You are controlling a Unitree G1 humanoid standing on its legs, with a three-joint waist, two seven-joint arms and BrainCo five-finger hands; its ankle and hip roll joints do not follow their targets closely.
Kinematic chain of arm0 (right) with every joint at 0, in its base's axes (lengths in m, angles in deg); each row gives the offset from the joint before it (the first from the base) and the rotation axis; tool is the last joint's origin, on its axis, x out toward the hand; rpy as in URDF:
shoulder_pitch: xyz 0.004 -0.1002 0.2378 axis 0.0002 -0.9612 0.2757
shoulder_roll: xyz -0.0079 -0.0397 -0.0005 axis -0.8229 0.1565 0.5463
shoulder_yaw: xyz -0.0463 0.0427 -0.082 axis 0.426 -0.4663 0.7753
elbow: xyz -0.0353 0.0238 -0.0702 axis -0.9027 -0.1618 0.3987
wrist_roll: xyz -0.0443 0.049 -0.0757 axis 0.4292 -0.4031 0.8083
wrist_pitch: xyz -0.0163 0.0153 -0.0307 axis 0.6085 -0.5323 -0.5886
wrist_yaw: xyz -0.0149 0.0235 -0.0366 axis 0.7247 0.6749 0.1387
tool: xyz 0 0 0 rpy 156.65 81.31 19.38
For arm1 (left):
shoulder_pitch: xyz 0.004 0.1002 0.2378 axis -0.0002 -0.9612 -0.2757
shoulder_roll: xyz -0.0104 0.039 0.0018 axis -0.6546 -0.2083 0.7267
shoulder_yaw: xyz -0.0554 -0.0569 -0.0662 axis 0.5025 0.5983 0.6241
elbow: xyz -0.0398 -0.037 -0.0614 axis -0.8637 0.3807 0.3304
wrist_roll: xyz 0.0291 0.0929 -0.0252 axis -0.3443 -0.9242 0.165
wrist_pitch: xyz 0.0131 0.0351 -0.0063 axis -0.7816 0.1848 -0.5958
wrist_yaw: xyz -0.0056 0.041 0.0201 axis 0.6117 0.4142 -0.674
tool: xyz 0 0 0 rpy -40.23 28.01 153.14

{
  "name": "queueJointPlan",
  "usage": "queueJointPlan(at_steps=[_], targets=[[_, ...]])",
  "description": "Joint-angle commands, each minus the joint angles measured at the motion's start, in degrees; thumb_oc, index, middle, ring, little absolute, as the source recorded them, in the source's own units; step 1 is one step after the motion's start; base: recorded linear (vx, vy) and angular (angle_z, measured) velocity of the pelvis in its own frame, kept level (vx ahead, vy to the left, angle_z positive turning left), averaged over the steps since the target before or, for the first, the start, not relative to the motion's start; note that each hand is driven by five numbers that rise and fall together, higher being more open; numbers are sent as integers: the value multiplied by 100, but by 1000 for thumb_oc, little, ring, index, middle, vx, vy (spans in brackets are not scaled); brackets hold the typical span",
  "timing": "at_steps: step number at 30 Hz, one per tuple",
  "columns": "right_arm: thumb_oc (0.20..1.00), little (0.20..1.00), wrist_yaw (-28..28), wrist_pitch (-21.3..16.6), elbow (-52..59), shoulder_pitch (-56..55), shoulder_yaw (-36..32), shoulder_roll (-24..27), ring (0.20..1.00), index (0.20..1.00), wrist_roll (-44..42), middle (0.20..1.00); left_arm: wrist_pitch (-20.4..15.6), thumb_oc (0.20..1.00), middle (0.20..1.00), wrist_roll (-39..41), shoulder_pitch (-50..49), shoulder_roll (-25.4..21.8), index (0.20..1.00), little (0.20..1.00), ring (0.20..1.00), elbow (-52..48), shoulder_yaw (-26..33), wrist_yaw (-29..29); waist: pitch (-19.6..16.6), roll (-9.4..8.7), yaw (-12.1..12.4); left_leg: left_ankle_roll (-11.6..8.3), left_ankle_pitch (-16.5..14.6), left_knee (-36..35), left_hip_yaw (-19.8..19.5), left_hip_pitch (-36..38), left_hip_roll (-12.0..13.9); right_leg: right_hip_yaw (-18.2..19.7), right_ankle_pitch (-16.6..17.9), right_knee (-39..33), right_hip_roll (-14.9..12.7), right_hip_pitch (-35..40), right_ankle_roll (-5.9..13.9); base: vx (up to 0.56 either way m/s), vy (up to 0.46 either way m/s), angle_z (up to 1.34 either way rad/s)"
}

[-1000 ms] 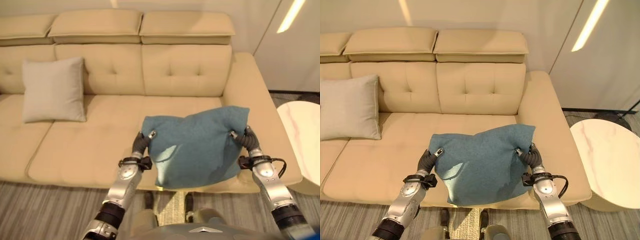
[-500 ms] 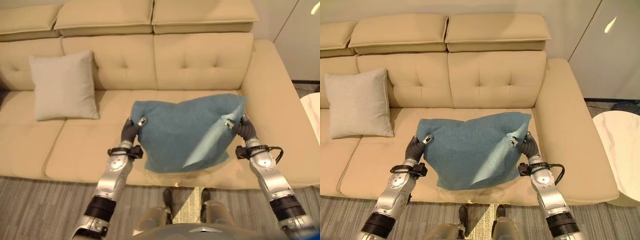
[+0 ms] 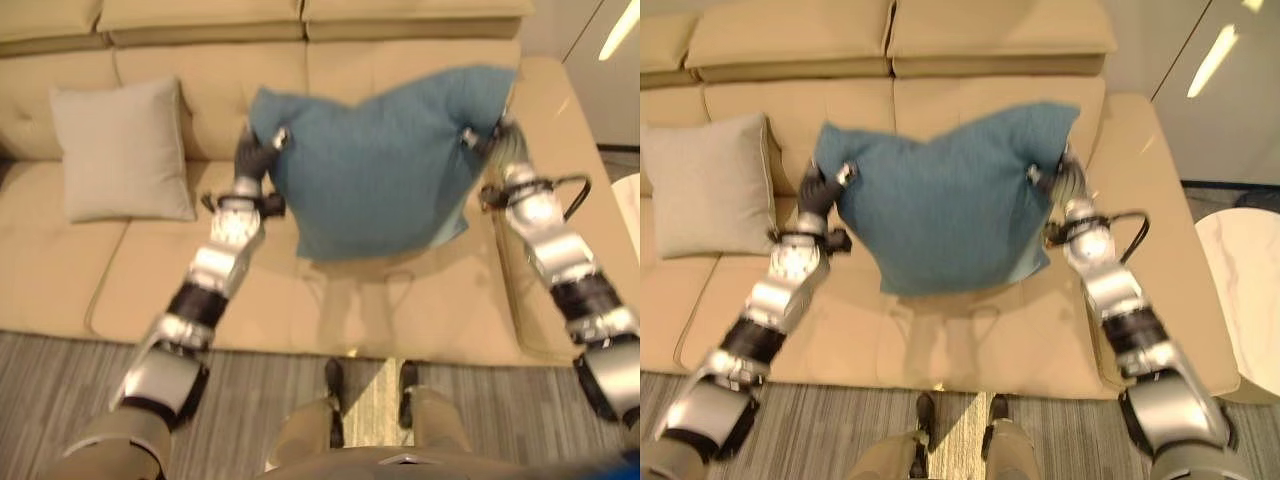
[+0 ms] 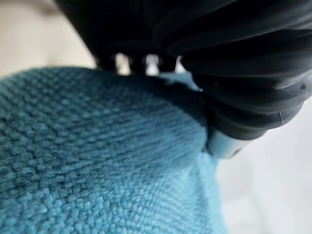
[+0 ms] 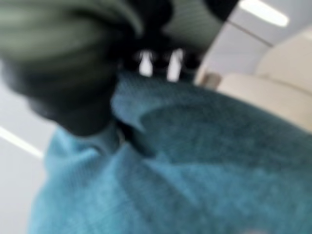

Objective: Pick up all the scattered cushions and arrange them neatly on the sofa.

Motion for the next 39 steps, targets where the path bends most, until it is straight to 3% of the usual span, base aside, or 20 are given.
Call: queueJointPlan(at_steps=[1,4,10,16,18,29,34,39], targets=[[200,200,356,-562,431,859,60,-109,200,200,-223,200,-629,200,200,-18,904,-310,200,200,200,-237,-45,-112,-19,-333,-73,-437,-733,603,23,-19,325,134,874,-1542,-572,870,886,0,0,0],[200,200,612,-598,-316,1848,459,-130,200,200,-342,200,-662,200,200,168,1948,-624,200,200,200,526,-421,-228,138,-260,-75,-421,-734,675,9,-279,303,269,942,-1479,-534,516,912,-17,17,-5],[200,200,871,-625,-913,2551,660,-222,200,200,-490,200,-663,200,200,395,2790,-876,200,200,200,1142,-691,-307,282,-199,-104,-413,-717,757,17,-639,222,419,1153,-1612,-503,127,981,-19,29,-17],[200,200,873,-622,-1199,2732,735,-267,200,200,-576,200,-678,200,200,484,3027,-937,200,200,200,1436,-800,-257,266,-182,-125,-433,-631,715,67,-887,191,471,1312,-1731,-500,-144,1023,-11,16,-14],[200,200,835,-685,-1674,3020,894,-310,200,200,-713,200,-633,200,200,570,3412,-835,200,200,200,2012,-974,-175,253,-175,-145,-459,-525,609,85,-1096,163,462,1432,-1865,-520,-359,1064,-19,19,-12],[200,200,873,-694,-1818,3435,1159,-25,200,200,-706,200,-709,200,200,712,3519,-770,200,200,200,2079,-1002,-146,219,-170,-109,-509,-354,488,-34,-1552,100,391,1591,-1992,-556,-784,1112,0,-4,1],[200,200,955,-695,-1979,3854,1458,188,200,200,-644,200,-743,200,200,797,3839,-691,200,200,200,2284,-1212,-113,155,-157,-96,-573,-84,137,-63,-1668,91,349,1623,-2034,-535,-943,1148,1,-20,5],[200,200,954,-653,-2195,4040,1634,246,200,200,-719,200,-709,200,200,791,4057,-718,200,200,200,2367,-1413,-86,181,-132,-60,-586,-46,67,-91,-1670,67,298,1614,-2014,-554,-976,1148,-12,-11,11]])
